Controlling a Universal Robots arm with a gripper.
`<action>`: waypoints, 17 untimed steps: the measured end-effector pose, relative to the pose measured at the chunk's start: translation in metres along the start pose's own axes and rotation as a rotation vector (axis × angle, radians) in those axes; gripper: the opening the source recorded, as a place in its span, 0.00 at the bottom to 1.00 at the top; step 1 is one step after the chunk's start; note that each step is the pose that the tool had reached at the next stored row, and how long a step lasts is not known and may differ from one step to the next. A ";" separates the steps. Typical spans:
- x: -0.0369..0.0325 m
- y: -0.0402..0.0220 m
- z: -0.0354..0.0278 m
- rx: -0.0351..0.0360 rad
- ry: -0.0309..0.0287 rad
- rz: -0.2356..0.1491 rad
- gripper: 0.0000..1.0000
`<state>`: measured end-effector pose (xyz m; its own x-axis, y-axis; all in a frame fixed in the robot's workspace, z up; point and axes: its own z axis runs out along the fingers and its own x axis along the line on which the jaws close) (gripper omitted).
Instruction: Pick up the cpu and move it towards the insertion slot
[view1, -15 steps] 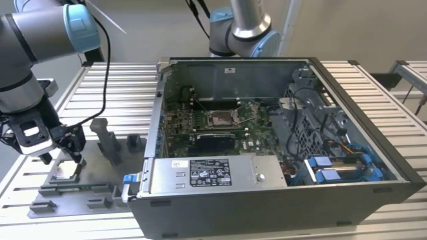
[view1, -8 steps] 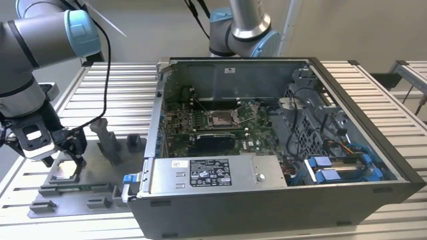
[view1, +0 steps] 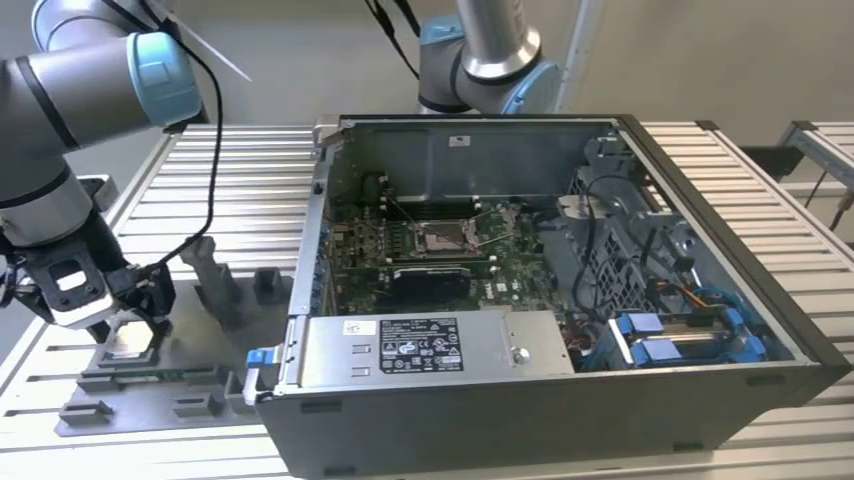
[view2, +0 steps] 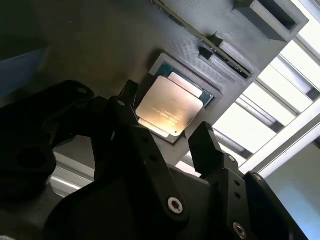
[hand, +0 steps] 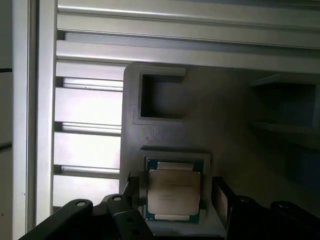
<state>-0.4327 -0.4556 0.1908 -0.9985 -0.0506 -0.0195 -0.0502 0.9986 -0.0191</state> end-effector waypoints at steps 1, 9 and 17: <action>0.0004 -0.0003 0.0004 0.0000 -0.0002 0.000 1.00; 0.0017 -0.0005 0.0032 0.0006 -0.0002 0.000 1.00; 0.0017 -0.0005 0.0045 0.0012 -0.0007 0.000 1.00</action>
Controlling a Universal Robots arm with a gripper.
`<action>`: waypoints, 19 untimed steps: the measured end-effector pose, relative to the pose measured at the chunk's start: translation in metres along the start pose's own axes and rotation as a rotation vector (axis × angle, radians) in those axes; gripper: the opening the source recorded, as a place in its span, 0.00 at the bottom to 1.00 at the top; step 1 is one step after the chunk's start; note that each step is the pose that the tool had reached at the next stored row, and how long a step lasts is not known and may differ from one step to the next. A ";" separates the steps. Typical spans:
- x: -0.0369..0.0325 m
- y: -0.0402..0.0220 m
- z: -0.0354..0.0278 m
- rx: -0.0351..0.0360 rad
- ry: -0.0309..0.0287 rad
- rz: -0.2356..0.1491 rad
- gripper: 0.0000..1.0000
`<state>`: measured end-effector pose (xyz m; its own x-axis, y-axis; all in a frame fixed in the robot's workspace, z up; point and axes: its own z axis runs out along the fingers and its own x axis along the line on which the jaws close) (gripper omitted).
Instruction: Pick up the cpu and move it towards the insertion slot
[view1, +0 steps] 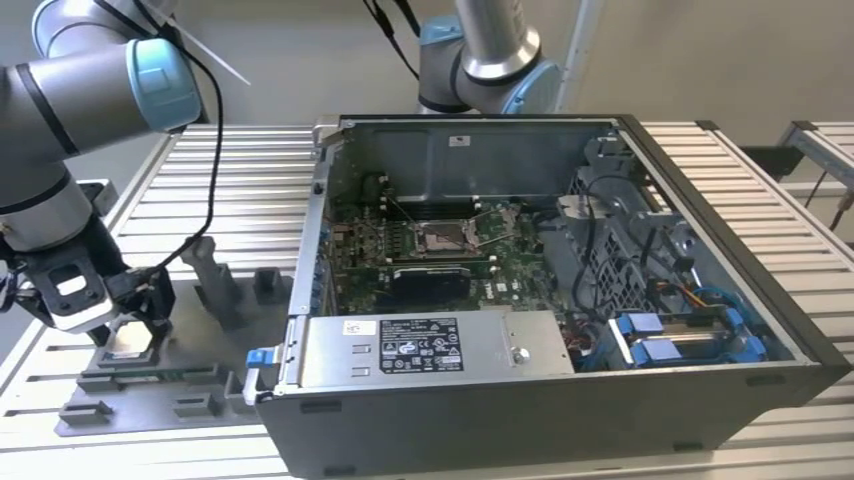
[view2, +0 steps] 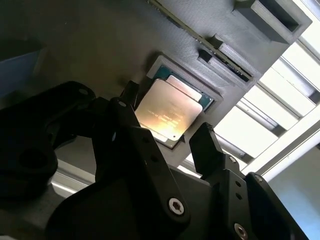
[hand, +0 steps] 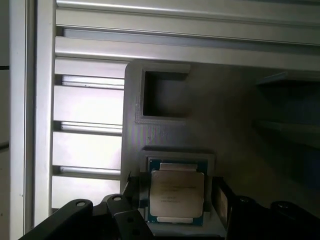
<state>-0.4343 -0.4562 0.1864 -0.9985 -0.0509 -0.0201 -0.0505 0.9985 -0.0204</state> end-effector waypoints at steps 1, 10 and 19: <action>0.0000 0.0000 0.0000 0.0001 0.0000 0.000 1.00; 0.0000 0.0000 0.0000 0.0001 0.0000 0.000 0.00; -0.0004 -0.0004 -0.0190 -0.0003 -0.0001 0.000 0.00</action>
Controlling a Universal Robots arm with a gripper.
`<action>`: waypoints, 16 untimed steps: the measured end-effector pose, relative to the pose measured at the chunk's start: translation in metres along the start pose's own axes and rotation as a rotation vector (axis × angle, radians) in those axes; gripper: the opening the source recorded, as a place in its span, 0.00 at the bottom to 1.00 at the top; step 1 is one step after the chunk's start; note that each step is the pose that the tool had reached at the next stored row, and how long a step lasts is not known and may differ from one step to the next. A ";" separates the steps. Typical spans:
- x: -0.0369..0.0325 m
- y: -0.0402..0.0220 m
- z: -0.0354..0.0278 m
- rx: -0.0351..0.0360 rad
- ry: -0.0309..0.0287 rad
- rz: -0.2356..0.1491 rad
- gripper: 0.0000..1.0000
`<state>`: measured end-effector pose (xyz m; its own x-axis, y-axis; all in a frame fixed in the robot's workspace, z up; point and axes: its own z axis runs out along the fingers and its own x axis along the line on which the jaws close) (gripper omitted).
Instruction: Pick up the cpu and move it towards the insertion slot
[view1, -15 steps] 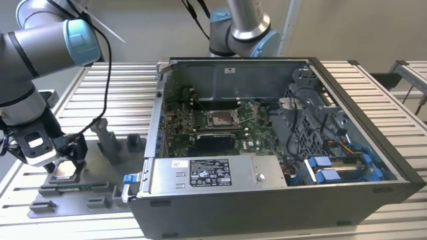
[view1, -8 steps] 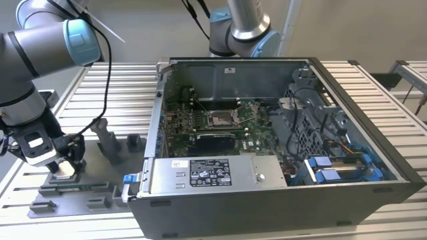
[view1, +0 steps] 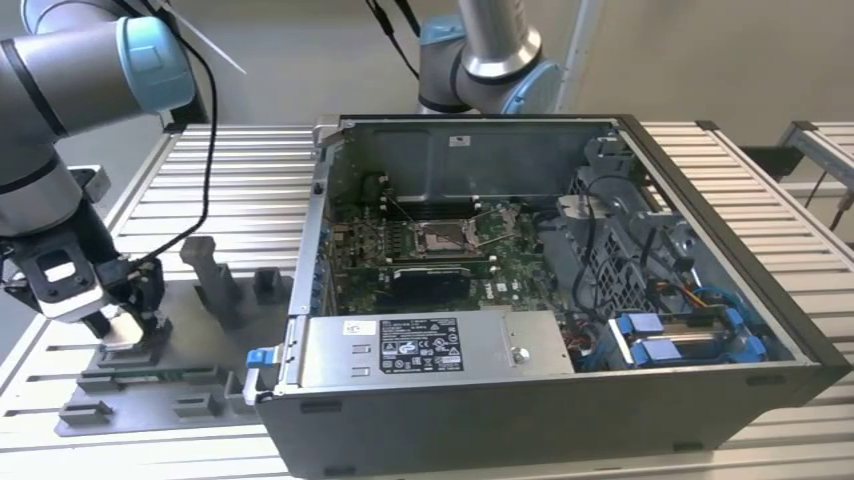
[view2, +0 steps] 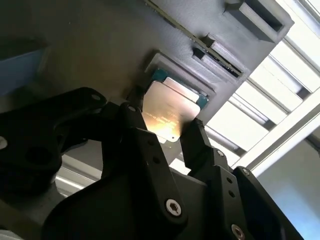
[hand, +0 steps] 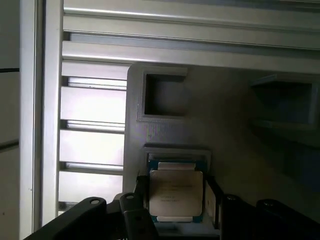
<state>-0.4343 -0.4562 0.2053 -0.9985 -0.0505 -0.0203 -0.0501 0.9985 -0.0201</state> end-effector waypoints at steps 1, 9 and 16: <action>0.0000 -0.0001 -0.0047 0.0002 0.0003 0.000 0.00; -0.0008 -0.0009 -0.0411 0.0002 0.0001 0.000 0.00; -0.0014 -0.0015 -0.0728 0.0003 0.0002 0.000 0.00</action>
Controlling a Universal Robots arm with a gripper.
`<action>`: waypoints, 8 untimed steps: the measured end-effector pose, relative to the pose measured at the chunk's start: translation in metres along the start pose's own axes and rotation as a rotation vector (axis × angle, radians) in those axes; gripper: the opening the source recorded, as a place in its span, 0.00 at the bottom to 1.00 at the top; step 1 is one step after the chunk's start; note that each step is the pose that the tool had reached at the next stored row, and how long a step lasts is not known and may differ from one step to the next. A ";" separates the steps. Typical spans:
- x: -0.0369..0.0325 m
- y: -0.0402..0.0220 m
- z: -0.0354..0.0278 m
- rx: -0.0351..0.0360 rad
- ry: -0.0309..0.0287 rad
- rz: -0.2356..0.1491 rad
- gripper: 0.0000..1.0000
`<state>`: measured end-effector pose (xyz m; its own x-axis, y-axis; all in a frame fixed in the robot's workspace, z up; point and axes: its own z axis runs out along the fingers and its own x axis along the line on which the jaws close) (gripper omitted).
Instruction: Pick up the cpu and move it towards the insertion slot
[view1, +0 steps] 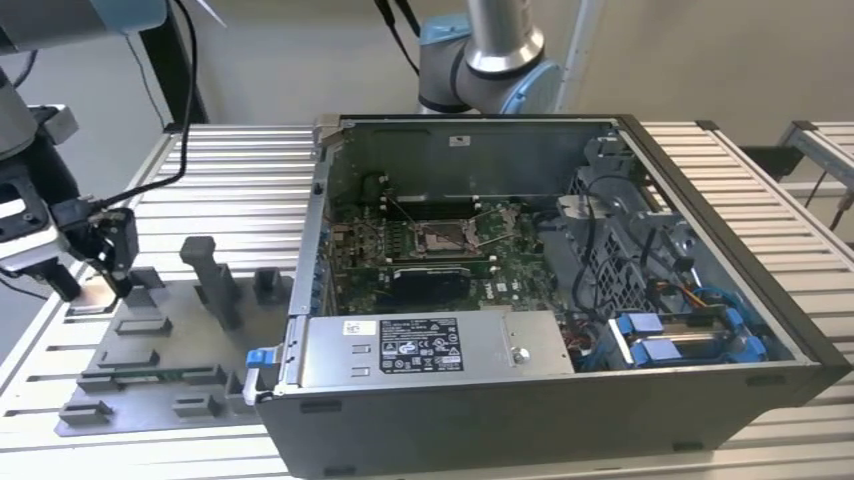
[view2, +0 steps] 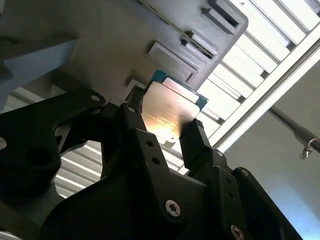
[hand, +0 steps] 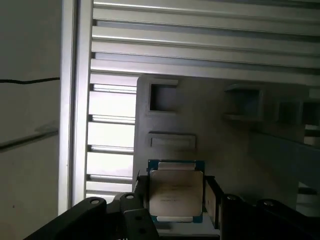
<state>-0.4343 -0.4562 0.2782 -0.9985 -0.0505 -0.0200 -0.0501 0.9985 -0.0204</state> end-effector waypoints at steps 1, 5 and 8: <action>-0.0001 -0.0001 -0.0045 -0.0001 -0.0001 0.000 0.00; -0.0005 -0.0005 -0.0229 -0.0001 -0.0001 0.000 0.00; -0.0007 -0.0008 -0.0362 -0.0001 -0.0001 0.000 0.00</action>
<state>-0.4343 -0.4562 0.3144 -0.9985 -0.0505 -0.0201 -0.0501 0.9985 -0.0203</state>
